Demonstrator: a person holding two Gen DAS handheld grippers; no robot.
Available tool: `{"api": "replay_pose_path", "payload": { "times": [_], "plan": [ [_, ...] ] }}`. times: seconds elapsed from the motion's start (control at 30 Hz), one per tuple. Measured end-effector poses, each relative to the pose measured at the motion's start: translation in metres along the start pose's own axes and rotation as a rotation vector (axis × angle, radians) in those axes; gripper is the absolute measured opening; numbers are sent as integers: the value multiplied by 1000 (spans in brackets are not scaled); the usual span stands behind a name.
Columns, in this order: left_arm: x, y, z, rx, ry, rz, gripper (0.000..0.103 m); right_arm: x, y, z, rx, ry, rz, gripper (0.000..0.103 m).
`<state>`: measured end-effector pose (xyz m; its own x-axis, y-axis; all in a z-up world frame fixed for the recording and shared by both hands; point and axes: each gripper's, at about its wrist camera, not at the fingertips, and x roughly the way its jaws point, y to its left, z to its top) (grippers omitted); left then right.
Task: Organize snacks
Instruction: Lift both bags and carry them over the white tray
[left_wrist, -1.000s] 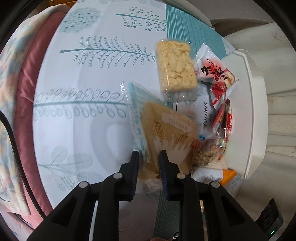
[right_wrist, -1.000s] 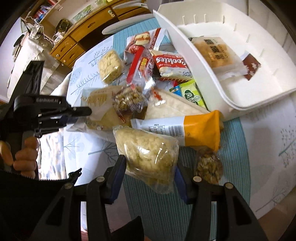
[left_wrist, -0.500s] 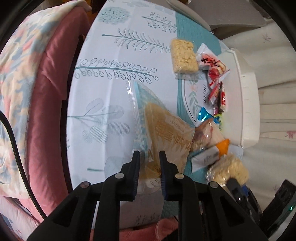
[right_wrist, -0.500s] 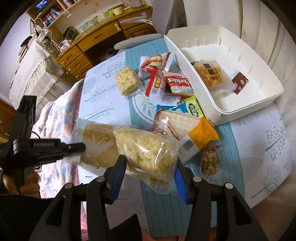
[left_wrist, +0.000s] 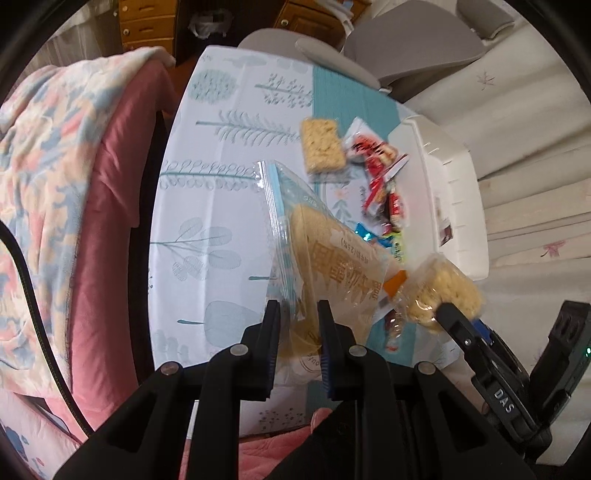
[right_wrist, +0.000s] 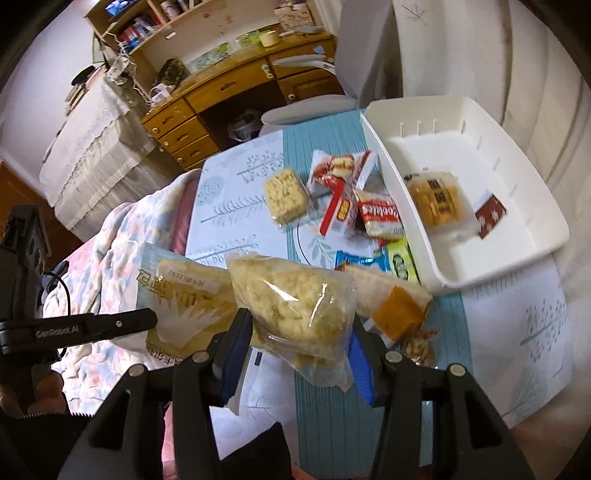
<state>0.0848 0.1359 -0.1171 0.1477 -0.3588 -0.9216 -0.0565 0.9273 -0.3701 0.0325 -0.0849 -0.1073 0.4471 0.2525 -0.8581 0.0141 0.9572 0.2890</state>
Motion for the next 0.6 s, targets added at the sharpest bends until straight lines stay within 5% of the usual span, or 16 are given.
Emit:
{"api": "replay_pose_path", "payload": {
  "times": [0.6],
  "plan": [
    [-53,-122,19,38,-237,0,17,-49,-63,60,-141,-101,47,50]
  ]
}}
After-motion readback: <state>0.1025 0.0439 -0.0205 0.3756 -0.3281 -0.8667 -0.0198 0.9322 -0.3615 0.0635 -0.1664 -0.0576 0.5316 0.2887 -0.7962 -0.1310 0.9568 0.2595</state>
